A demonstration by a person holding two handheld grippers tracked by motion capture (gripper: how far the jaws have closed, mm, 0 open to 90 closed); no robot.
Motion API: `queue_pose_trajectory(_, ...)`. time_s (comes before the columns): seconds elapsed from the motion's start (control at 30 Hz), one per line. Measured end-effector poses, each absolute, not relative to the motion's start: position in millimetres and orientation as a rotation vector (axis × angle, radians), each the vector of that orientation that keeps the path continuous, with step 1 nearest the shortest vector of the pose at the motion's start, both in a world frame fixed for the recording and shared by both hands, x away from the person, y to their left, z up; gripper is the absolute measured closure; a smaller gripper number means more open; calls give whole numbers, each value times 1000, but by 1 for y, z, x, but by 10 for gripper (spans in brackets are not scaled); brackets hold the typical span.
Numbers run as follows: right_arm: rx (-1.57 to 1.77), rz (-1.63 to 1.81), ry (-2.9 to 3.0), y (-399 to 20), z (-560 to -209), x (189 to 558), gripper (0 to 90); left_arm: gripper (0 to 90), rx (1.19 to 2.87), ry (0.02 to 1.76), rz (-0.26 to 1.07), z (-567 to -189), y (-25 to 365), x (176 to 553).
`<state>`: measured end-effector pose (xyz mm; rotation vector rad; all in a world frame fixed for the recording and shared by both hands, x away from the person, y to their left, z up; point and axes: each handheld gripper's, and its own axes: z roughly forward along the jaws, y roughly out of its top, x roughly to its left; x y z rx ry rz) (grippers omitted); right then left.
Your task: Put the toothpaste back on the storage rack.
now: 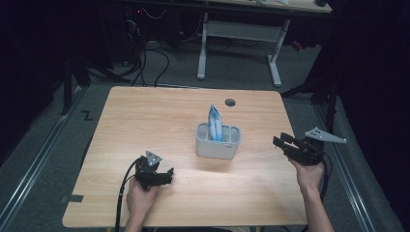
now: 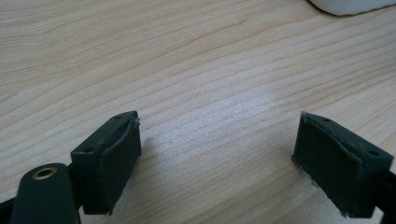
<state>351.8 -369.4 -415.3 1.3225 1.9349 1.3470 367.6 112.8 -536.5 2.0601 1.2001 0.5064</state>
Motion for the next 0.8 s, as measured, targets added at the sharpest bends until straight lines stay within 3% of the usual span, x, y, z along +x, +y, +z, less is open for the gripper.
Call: queue_pose_trajectory(0.8, 1378, 1326, 1946, -372, -440, 346, 554, 153, 2061, 1198, 506, -536, 113, 367)
